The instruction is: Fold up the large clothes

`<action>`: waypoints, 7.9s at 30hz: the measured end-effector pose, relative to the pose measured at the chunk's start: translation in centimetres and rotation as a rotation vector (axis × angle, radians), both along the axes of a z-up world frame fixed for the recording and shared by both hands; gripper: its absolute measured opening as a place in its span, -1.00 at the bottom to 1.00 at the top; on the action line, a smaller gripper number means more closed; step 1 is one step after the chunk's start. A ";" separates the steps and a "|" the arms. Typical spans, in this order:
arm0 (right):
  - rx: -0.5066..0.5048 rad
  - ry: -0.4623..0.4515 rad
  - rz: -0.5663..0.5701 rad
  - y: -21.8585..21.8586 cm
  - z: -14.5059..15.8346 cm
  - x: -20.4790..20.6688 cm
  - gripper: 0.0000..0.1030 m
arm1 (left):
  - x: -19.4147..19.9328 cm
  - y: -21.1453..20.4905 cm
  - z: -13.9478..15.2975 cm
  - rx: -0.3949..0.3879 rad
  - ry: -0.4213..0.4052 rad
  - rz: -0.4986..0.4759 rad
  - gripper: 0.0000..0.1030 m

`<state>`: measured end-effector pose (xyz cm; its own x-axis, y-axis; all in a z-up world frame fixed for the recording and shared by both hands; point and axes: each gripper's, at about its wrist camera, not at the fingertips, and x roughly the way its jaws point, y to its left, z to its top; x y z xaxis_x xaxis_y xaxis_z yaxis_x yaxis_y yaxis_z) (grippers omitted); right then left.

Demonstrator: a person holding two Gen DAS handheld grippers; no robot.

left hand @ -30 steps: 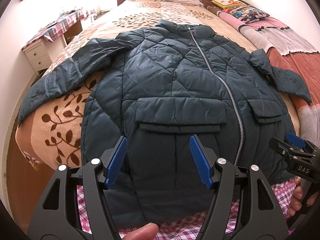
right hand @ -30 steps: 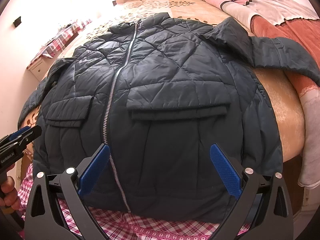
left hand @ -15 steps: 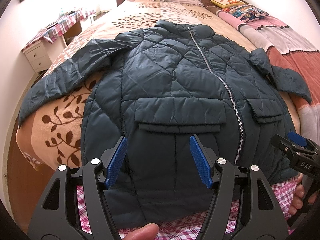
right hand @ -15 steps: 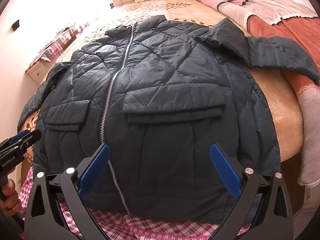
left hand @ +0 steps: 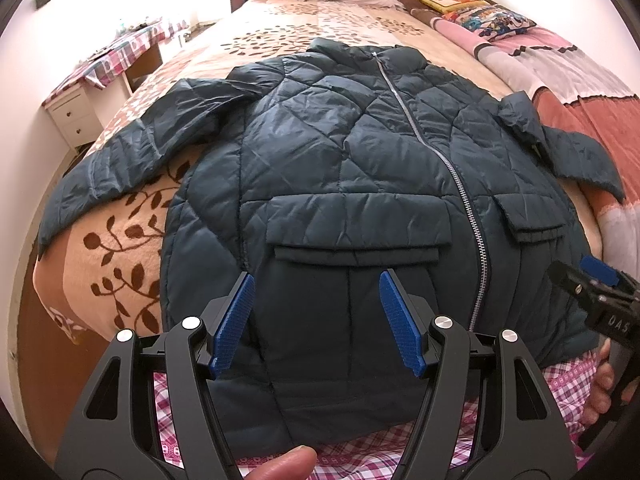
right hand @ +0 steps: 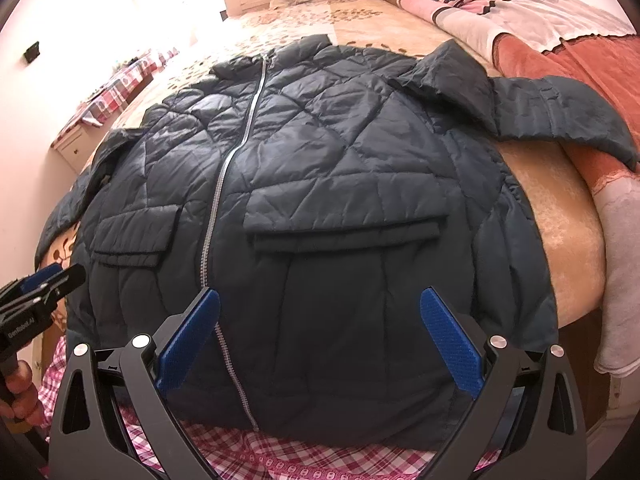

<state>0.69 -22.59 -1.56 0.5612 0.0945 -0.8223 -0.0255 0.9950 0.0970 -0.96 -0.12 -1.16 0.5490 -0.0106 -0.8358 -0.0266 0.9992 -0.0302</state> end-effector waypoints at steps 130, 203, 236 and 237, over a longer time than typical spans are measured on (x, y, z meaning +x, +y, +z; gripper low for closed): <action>0.346 0.047 -0.204 -13.1 -0.4 19.0 -0.73 | 21.4 0.6 -0.6 0.087 -0.034 0.073 0.19; 0.069 0.106 0.172 3.3 2.5 6.8 -0.80 | 3.6 37.3 -11.1 -0.881 -0.241 1.083 0.24; 0.192 0.015 0.070 -3.4 3.5 5.4 -0.80 | 13.9 11.0 15.7 -0.355 -0.590 -0.122 -0.93; 0.201 0.010 0.054 -4.2 3.5 5.3 -0.80 | 14.0 9.3 14.9 -0.365 -0.562 -0.159 -0.93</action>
<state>5.94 -26.79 1.91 0.5428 0.2874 -0.7891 -0.0765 0.9526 0.2944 13.08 9.20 13.73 0.8665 -0.3536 -0.3523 0.2377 0.9129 -0.3317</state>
